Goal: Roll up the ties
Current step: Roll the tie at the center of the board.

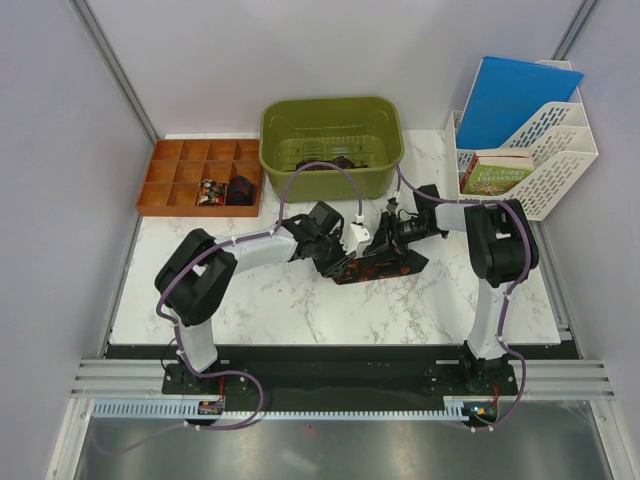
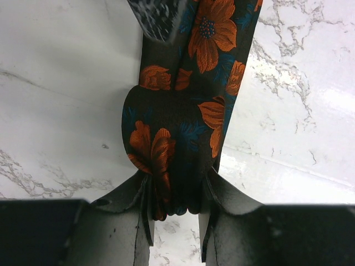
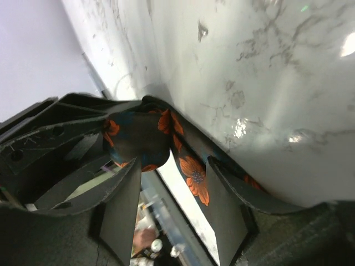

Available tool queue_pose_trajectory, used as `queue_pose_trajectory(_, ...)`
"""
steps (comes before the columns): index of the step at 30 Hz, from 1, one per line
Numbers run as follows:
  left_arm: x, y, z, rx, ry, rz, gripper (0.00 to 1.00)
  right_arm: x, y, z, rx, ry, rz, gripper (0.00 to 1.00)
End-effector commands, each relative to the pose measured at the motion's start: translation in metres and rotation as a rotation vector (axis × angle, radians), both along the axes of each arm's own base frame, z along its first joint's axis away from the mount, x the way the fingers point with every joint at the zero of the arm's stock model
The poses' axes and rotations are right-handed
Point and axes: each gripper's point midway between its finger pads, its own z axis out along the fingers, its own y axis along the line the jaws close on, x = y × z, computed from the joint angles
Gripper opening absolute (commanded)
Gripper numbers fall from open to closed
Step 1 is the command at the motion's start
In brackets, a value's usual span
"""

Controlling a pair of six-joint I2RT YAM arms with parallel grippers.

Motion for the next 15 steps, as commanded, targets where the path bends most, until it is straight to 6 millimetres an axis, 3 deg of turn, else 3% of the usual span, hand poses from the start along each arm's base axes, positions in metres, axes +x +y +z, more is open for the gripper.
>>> queue_pose_trajectory(1,-0.009,0.015,-0.017,0.088,0.054,0.008,0.02,0.043,-0.009,0.042,-0.054,-0.266,-0.039,0.57)
queue_pose_trajectory(6,-0.006,0.016,-0.019,0.096,0.055,0.025,0.02,0.044,-0.009,0.075,-0.019,-0.26,-0.094,0.53)
queue_pose_trajectory(8,-0.007,0.017,-0.02,0.097,0.06,0.028,0.02,0.034,-0.01,0.081,-0.01,-0.247,-0.1,0.45)
queue_pose_trajectory(11,-0.008,0.016,-0.019,0.093,0.065,0.028,0.02,0.01,-0.013,0.072,-0.015,-0.203,-0.082,0.3)
queue_pose_trajectory(15,-0.008,0.016,-0.019,0.093,0.065,0.026,0.02,-0.027,-0.023,0.045,-0.068,-0.162,0.0,0.13)
